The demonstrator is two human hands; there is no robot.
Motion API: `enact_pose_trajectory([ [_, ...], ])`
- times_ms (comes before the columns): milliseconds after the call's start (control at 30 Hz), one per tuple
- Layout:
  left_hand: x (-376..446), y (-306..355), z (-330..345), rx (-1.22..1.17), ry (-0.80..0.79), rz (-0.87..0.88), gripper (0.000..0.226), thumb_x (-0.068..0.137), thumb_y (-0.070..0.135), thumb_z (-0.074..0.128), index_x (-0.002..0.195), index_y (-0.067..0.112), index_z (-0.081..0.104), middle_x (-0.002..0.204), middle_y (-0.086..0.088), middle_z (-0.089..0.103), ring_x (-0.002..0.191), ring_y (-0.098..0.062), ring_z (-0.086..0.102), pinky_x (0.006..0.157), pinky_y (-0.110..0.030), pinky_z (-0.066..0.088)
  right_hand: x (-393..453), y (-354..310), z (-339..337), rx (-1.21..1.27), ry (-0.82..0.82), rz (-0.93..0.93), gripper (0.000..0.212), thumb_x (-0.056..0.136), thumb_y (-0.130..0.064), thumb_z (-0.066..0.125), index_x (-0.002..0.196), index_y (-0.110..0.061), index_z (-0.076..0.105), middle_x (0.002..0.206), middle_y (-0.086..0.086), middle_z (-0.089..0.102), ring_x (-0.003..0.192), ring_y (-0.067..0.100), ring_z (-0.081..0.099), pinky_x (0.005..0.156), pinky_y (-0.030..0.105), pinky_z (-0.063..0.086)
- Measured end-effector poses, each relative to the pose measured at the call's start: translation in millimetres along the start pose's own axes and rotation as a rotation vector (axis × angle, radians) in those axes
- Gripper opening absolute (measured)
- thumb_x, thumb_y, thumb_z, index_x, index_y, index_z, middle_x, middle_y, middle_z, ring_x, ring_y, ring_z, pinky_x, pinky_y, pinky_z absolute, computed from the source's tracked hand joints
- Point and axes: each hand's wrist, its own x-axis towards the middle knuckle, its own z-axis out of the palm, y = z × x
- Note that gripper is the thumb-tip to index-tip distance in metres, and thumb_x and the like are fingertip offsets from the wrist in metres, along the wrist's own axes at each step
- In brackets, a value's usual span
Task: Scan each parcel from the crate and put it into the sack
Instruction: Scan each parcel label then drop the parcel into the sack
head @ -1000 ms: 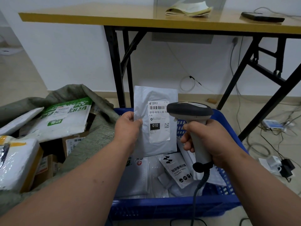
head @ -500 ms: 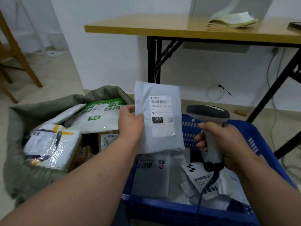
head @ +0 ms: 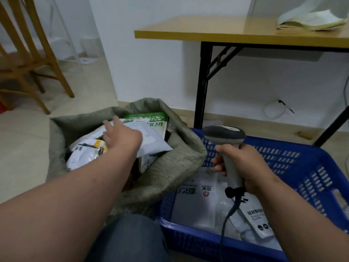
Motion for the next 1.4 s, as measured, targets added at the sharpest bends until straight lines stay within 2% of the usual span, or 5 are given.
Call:
enact_pose_trajectory([
  [500, -110.7, 61.6, 112.4, 0.225, -0.406, 0.780, 0.052, 0.092, 0.036, 0.059, 0.142, 0.028, 0.047, 0.149, 0.001, 0.040, 0.134, -0.025, 0.036, 0.111, -0.044, 0.033, 8.0, 32.5, -104.5, -0.086, 0.245, 0.136, 0.018, 0.088, -0.025, 0.068, 0.096, -0.010, 0.064, 0.061, 0.007, 0.072, 0.052, 0.017, 0.069, 0.055, 0.031, 0.054],
  [733, -144.1, 78.2, 204.1, 0.179, -0.778, 0.588, 0.041, 0.097, 0.030, 0.056, 0.136, 0.015, 0.054, 0.137, -0.005, 0.055, 0.119, -0.021, 0.054, 0.088, -0.022, 0.038, 28.7, 65.2, -177.4, -0.051, 0.409, 0.283, 0.020, 0.089, -0.025, 0.067, 0.097, -0.006, 0.064, 0.069, 0.013, 0.070, 0.056, 0.021, 0.066, 0.053, 0.030, 0.049],
  [1100, -195.2, 65.2, 343.0, 0.187, -1.108, 0.235, 0.037, 0.095, 0.032, 0.062, 0.124, 0.008, 0.061, 0.123, -0.011, 0.061, 0.113, -0.027, 0.057, 0.091, -0.037, 0.047, 71.3, 124.5, -255.8, -0.037, 0.488, 0.446, 0.021, 0.090, -0.027, 0.067, 0.094, -0.007, 0.059, 0.066, 0.012, 0.069, 0.046, 0.017, 0.065, 0.050, 0.030, 0.052],
  [1233, -227.1, 66.7, 384.8, 0.212, -1.202, 0.212, 0.027, 0.094, 0.038, 0.062, 0.084, 0.012, 0.062, 0.086, -0.009, 0.060, 0.078, -0.021, 0.059, 0.075, -0.033, 0.047, 77.8, 143.4, -267.6, -0.013, 0.464, 0.490, 0.024, 0.090, -0.027, 0.065, 0.100, -0.006, 0.059, 0.074, 0.016, 0.070, 0.053, 0.021, 0.066, 0.051, 0.031, 0.049],
  [1400, -259.0, 68.3, 425.3, 0.188, -1.198, 0.067, 0.086, 0.086, 0.050, 0.068, 0.149, 0.007, 0.028, 0.146, -0.012, 0.046, 0.127, -0.030, 0.051, 0.101, -0.039, 0.046, 81.9, 155.3, -275.2, 0.020, 0.436, 0.520, 0.028, 0.087, -0.029, 0.068, 0.099, -0.004, 0.060, 0.077, 0.019, 0.074, 0.054, 0.021, 0.068, 0.054, 0.029, 0.052],
])
